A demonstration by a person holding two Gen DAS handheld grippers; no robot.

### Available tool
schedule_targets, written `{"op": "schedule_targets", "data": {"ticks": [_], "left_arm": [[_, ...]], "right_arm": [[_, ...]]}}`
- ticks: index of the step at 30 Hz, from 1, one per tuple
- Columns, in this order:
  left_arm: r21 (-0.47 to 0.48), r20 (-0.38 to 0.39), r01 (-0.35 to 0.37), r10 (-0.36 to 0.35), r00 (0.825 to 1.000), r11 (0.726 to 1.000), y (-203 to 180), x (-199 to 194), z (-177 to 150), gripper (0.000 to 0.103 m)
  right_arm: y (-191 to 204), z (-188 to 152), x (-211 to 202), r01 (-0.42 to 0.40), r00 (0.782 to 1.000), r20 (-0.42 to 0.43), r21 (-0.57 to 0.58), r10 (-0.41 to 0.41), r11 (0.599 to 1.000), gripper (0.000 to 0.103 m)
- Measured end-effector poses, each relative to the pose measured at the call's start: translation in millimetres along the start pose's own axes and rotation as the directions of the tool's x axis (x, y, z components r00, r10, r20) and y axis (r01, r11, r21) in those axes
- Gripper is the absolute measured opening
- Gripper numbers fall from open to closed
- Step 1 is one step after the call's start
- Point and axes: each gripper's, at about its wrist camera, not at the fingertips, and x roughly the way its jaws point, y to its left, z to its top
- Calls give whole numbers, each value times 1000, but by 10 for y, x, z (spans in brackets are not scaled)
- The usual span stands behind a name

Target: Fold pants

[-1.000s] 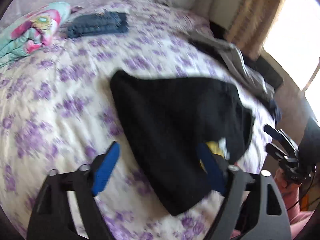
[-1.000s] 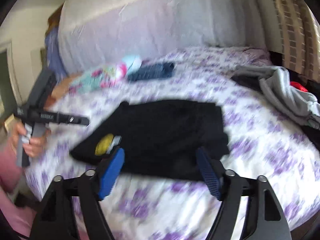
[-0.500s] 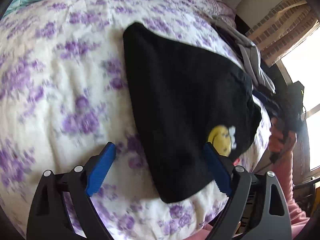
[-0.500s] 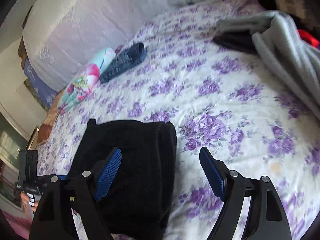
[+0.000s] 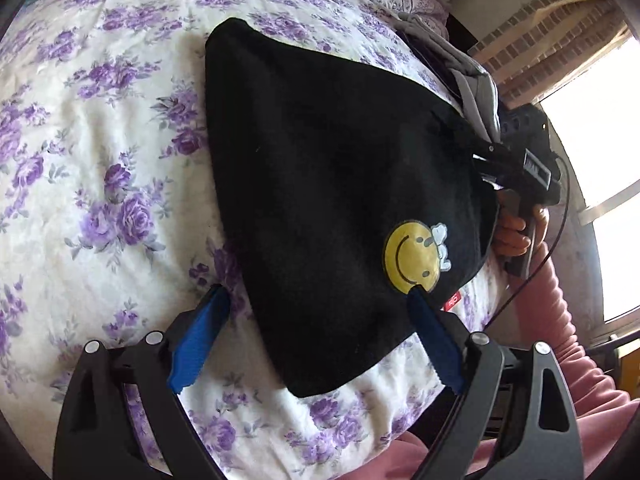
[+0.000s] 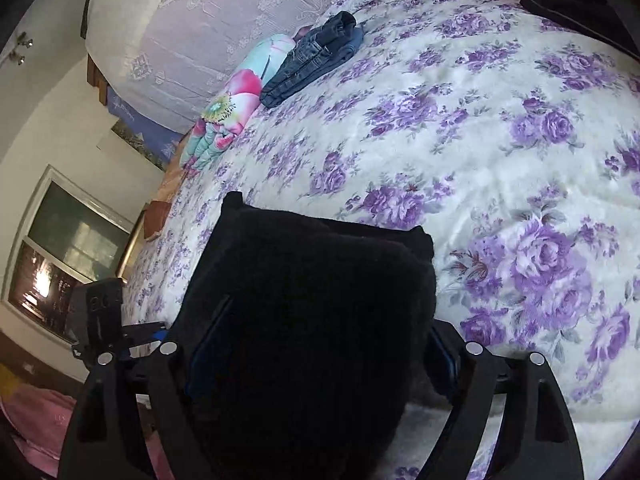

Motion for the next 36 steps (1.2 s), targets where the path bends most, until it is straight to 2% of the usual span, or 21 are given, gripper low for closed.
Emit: {"op": "schedule_targets", "data": {"ticks": [5, 7, 9, 10, 11, 12, 15, 19, 24, 29, 34, 36], "left_arm": [[-35, -56, 90, -92, 994, 995, -39, -13, -30, 87], [-24, -62, 83, -84, 995, 996, -78, 25, -28, 86], [-40, -56, 87, -89, 994, 995, -69, 80, -3, 86], [-51, -45, 93, -96, 994, 994, -65, 90, 11, 82], [-57, -30, 90, -92, 995, 994, -61, 90, 30, 78], [-58, -20, 70, -71, 997, 996, -51, 91, 39, 65], [-66, 1, 16, -16, 1000, 998, -30, 77, 55, 37], [-48, 32, -12, 13, 999, 999, -50, 25, 35, 24], [48, 93, -101, 96, 991, 994, -211, -56, 6, 18], [92, 137, -109, 96, 986, 990, -260, -195, 4, 13], [136, 186, -99, 73, 980, 986, -343, -377, 51, 12], [160, 229, -126, 88, 970, 979, -351, -520, 101, 11]], "right_arm": [[-34, -23, -66, 7, 1000, 23, -20, -7, 1000, 81], [-83, -21, -106, -18, 999, 30, -10, 18, 1000, 78], [-124, -15, -127, -30, 999, 38, 3, 30, 1000, 70], [-148, -12, -136, -33, 998, 45, 16, 32, 999, 68], [-163, -10, -138, -32, 998, 48, 25, 31, 999, 60], [-182, -10, -136, -29, 998, 49, 37, 27, 999, 52], [-221, -8, -125, -25, 998, 54, 65, 21, 998, 42], [-112, -13, -116, 33, 998, 56, 43, -35, 999, 36], [63, -15, -153, 120, 990, 73, 10, -120, 993, 32], [365, 12, -268, 203, 973, 124, -72, -193, 977, 30], [724, 135, -361, 202, 970, 166, -136, -179, 970, 28], [937, 251, -332, 194, 970, 182, -182, -161, 964, 28]]}}
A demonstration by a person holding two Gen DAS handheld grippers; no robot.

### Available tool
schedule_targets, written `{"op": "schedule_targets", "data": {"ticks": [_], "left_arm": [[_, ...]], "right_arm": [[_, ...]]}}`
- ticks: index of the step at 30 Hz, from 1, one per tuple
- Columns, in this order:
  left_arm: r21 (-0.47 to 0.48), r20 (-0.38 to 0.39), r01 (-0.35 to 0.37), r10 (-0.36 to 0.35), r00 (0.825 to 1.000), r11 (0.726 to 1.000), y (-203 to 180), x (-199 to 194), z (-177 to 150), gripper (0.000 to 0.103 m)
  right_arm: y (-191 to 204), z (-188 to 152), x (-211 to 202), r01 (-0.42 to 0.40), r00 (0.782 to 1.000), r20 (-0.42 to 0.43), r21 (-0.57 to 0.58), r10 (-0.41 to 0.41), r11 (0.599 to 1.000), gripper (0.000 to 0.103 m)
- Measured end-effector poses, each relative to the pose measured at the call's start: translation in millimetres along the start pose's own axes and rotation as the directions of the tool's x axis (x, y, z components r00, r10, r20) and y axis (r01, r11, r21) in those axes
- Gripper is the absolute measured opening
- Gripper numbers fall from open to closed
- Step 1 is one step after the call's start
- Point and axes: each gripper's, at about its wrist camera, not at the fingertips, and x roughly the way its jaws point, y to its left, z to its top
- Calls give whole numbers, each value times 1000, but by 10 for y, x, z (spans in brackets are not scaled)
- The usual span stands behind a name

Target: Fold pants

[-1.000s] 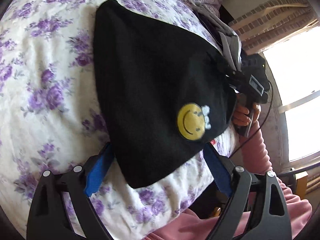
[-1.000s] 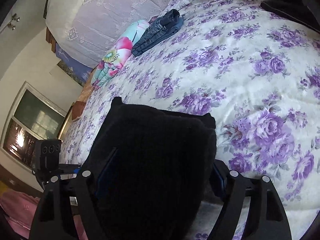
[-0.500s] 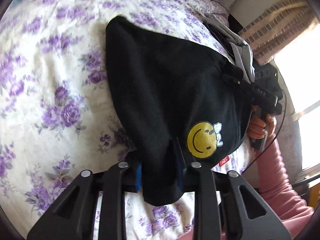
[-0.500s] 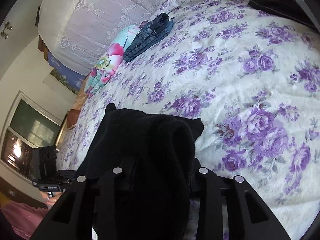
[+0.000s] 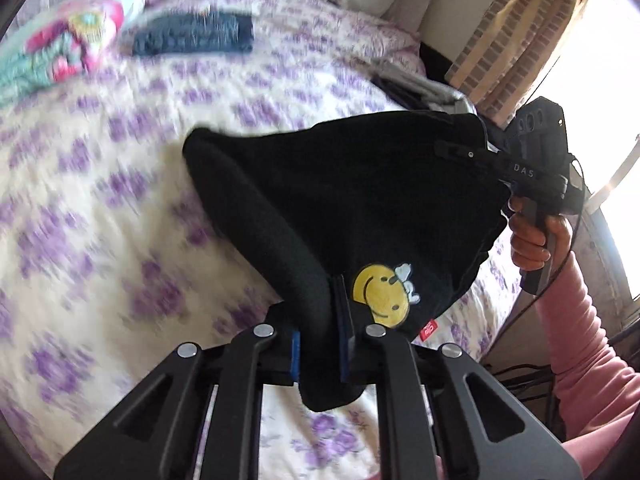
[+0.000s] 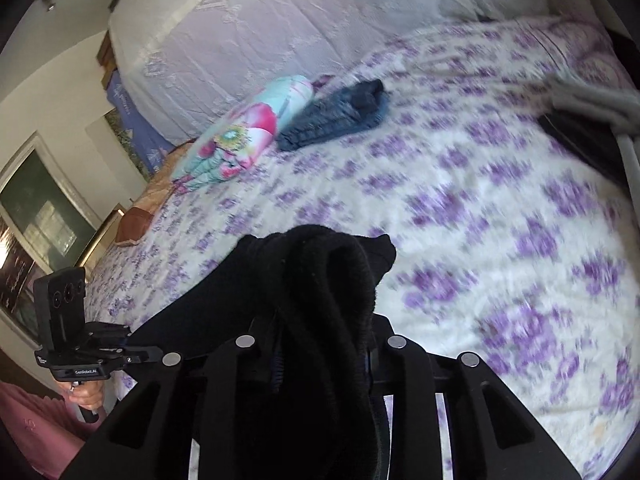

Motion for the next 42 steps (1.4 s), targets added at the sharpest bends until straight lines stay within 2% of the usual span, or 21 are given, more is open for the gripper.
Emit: {"op": "schedule_targets", "data": {"ticks": [4, 7, 10, 13, 15, 17, 18, 19, 20, 21, 22, 23, 24, 26, 27, 29, 30, 35, 38, 41, 42], "left_arm": [[34, 101, -76, 73, 992, 996, 189, -319, 244, 11], [43, 181, -175, 165, 970, 984, 498, -474, 524, 11], [30, 210, -230, 218, 953, 973, 852, -411, 790, 12], [6, 178, -251, 246, 953, 968, 1278, -110, 980, 12], [-34, 116, -253, 255, 960, 967, 1571, 200, 969, 12], [-77, 27, -257, 260, 965, 963, 1807, 441, 896, 25], [-87, 19, -243, 246, 969, 966, 1856, 450, 881, 27], [-89, 27, -240, 243, 970, 967, 1861, 402, 885, 33], [-83, 34, -272, 275, 961, 959, 1838, 323, 907, 42], [-86, 61, -344, 350, 935, 935, 1789, 200, 930, 67], [-101, 114, -409, 419, 901, 907, 1727, 57, 928, 77], [-124, 197, -465, 481, 854, 877, 1624, -137, 910, 86], [-128, 249, -496, 512, 823, 859, 1516, -274, 893, 89], [-99, 316, -548, 548, 774, 831, 1247, -487, 875, 97], [-84, 341, -576, 567, 750, 813, 1100, -558, 850, 99], [-73, 365, -624, 603, 709, 778, 883, -638, 790, 99], [-64, 365, -631, 606, 707, 773, 761, -657, 716, 99], [-70, 310, -567, 558, 770, 821, 491, -619, 402, 99], [-75, 280, -550, 547, 789, 832, 407, -583, 179, 99], [-82, 258, -543, 544, 798, 836, 383, -558, 31, 99], [-85, 253, -536, 538, 804, 840, 374, -559, -14, 99]], "right_arm": [[343, 407, 186, -28, 999, 37, -75, 31, 997, 28], [451, 813, 527, -50, 997, 58, -87, 55, 995, 28], [389, 1123, 1048, -46, 997, 54, -77, 50, 996, 28], [163, 1243, 1669, -14, 1000, -9, -29, 13, 999, 29], [-1, 1178, 2058, 34, 996, -79, 1, -34, 999, 37], [-172, 1074, 2364, 116, 984, -141, 20, -112, 993, 49], [-239, 1029, 2385, 87, 988, -133, 44, -81, 995, 51], [-274, 1005, 2319, 65, 993, -107, 71, -57, 995, 54], [-285, 995, 2252, 69, 993, -103, 91, -60, 993, 61], [-281, 983, 2155, 82, 992, -100, 112, -71, 990, 64], [-252, 963, 2028, 100, 992, -91, 125, -89, 987, 65], [-190, 944, 1900, 125, 990, -79, 126, -116, 984, 67], [-70, 900, 1713, 158, 987, -53, 115, -153, 981, 74], [220, 796, 1399, 215, 976, 5, 78, -216, 974, 84], [384, 736, 1254, 239, 970, 40, 59, -241, 969, 93], [770, 533, 964, 292, 950, 114, 6, -291, 956, 100], [955, 409, 855, 322, 939, 138, -18, -316, 947, 100], [1485, -152, 646, 429, 891, 192, -64, -411, 901, 100], [1593, -418, 656, 465, 878, 174, -87, -446, 881, 100], [1627, -613, 696, 476, 875, 153, -103, -459, 873, 100], [1625, -670, 707, 492, 867, 150, -109, -476, 863, 100]]}}
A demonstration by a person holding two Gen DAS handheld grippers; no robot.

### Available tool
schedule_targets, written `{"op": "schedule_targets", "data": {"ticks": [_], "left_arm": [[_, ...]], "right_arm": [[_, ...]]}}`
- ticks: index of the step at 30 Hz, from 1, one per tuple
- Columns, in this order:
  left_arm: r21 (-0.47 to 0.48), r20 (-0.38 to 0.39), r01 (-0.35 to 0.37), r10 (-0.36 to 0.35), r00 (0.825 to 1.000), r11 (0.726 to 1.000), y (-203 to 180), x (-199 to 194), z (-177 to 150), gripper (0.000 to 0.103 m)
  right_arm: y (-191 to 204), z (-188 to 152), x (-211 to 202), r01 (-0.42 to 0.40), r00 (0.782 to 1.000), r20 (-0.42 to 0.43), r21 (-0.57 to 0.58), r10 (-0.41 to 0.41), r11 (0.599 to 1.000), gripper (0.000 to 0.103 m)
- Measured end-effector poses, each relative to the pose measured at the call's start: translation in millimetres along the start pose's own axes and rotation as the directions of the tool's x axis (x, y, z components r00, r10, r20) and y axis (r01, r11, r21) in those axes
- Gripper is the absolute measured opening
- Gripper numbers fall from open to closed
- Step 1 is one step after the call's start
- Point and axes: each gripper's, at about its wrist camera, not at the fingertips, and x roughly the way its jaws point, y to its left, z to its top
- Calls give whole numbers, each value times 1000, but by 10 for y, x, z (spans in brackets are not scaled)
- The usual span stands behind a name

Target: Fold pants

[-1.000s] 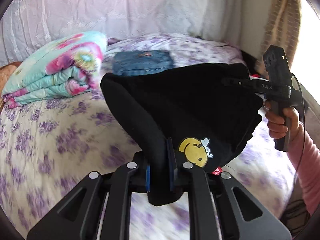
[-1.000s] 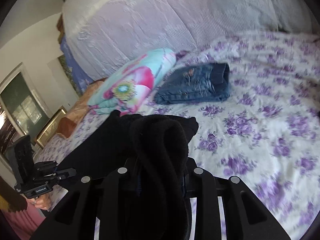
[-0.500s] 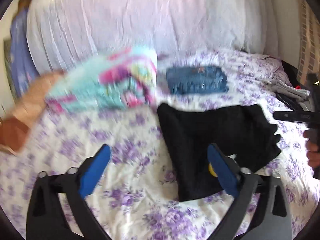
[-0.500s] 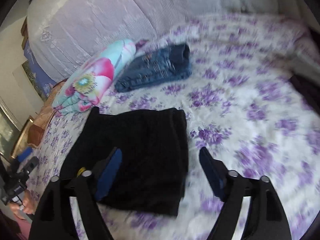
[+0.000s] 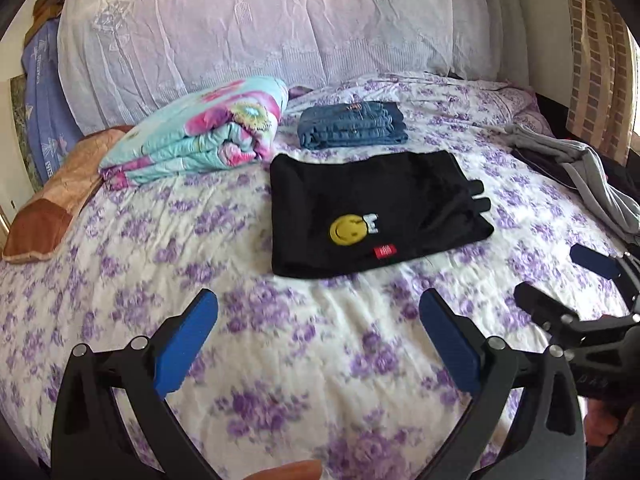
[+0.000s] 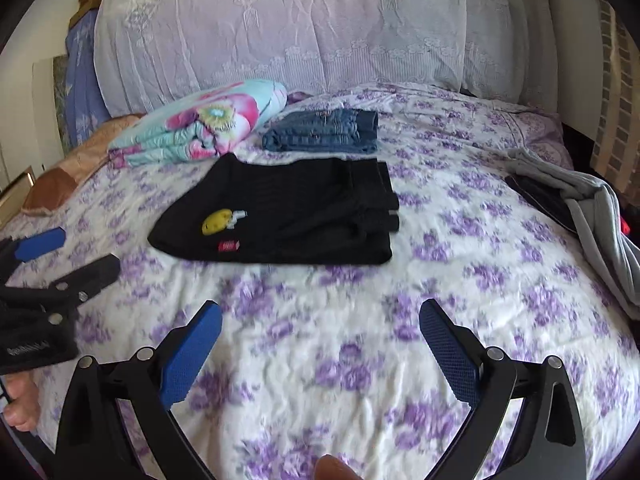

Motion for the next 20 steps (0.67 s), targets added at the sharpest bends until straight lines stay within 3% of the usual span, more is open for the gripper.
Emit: {"op": "schedule_targets", "data": {"ticks": [8, 20], "left_arm": [[-14, -23, 31, -32, 999, 999, -82, -102, -209, 99], [-11, -12, 34, -34, 999, 999, -89, -163, -189, 99]], "right_arm": [[85, -191, -28, 12, 1000, -21, -27, -13, 1000, 100], [108, -222, -89, 19, 1000, -11, -31, -19, 999, 100]]}}
